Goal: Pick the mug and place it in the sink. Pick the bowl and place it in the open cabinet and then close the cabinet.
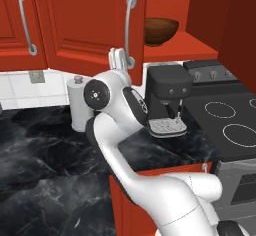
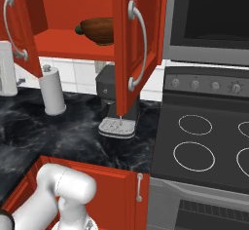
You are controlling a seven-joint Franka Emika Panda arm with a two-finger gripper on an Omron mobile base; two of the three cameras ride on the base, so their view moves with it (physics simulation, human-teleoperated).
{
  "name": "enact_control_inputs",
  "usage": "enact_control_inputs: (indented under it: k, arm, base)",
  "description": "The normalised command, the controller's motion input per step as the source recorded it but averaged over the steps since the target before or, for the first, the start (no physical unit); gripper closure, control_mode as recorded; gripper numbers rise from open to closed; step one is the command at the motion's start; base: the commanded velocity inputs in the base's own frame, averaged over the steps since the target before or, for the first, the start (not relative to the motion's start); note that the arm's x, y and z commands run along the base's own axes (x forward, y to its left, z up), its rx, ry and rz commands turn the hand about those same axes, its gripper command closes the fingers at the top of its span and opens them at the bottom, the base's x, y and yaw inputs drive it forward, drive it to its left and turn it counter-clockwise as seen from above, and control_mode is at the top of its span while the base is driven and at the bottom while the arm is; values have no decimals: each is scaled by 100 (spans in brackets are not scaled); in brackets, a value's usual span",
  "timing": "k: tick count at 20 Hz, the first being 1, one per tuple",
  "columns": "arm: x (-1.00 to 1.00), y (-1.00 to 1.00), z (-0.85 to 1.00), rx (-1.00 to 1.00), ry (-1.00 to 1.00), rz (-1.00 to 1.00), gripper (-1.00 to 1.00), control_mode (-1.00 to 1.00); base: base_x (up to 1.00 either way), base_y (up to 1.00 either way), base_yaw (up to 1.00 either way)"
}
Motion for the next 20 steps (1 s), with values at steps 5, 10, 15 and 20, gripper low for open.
enact_control_inputs:
  k: [5,10,15,20]
  arm:
    - [67,-60,0,6,0,0,-100,-100]
    - [81,-48,1,9,3,0,-100,-100]
    - [68,-44,3,10,2,0,-100,-100]
    - [48,-33,0,8,0,0,-100,-100]
  base:
    - [0,0,0]
    - [0,0,0]
    - [0,0,0]
    - [0,0,0]
